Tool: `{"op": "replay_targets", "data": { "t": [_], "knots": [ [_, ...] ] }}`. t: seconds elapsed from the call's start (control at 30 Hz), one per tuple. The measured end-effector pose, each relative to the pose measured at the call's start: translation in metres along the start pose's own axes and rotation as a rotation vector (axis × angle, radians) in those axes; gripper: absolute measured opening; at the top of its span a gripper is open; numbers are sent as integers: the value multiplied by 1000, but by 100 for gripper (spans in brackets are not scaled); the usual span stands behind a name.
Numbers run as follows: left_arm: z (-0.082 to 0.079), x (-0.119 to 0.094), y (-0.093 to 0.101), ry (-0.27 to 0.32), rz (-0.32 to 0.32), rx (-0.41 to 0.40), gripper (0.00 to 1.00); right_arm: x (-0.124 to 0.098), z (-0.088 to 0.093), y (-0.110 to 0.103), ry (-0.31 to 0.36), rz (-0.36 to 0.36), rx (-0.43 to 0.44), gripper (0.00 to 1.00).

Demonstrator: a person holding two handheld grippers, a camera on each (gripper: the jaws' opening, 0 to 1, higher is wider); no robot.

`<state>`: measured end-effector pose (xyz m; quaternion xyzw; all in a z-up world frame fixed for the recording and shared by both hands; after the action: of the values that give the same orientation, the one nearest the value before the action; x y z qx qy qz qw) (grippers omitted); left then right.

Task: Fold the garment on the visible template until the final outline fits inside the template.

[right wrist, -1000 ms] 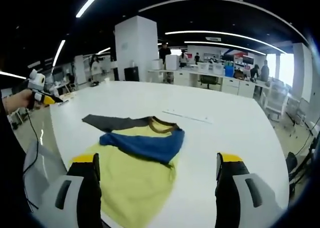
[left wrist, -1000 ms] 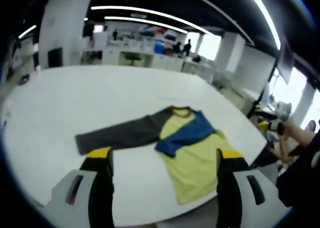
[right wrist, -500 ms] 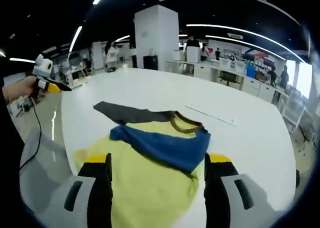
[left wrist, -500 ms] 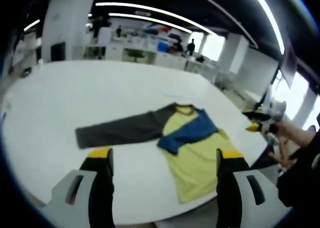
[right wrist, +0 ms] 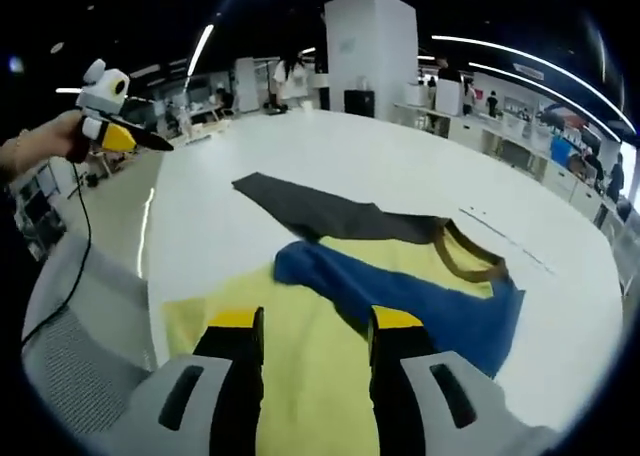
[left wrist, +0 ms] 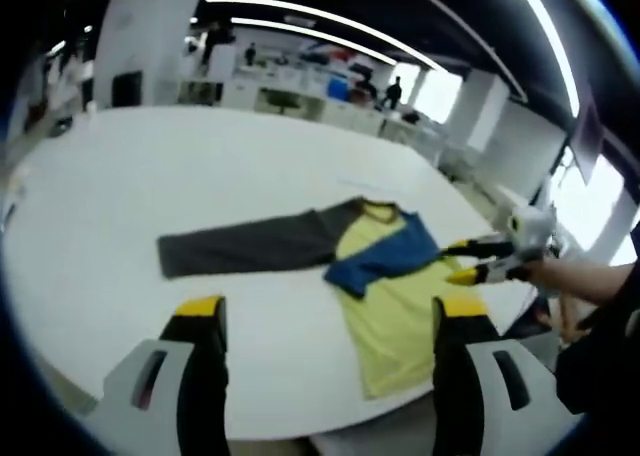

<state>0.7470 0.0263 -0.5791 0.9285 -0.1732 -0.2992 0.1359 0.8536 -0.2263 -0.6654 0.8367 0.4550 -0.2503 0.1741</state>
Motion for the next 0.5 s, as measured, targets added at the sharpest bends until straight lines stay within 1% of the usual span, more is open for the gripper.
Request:
{"op": "replay_targets", "data": {
  "t": [0.03,0.27,0.33,0.5],
  "knots": [
    [0,1,0,-1,1,-1,80,8,0,-5,-8,-17,-13,41],
    [4,5,-4,-6,-1,-14,80,43,-7,-20,-17,-49,-34,37],
    [7,6,-5,-10,-2,-19,80,52,-6,-23,-25,-57,-39,34],
    [10,7,-7,-16,-3,-30,80,74,-2,-34,-66,-85,-47,33]
  ]
}}
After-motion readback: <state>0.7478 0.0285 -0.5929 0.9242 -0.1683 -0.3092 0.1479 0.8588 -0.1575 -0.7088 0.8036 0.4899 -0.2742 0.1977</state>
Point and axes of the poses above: the point that each gripper's makers call its tool centre point, and the gripper's own axes: x roughly forward along the fingers, y roughly to its right, z roughly out of its underside, the point moved 4 cm from there along -x, roughly backward along the fingers, and after that the axes turned 6 degrees about z, right-handed, at the moved point
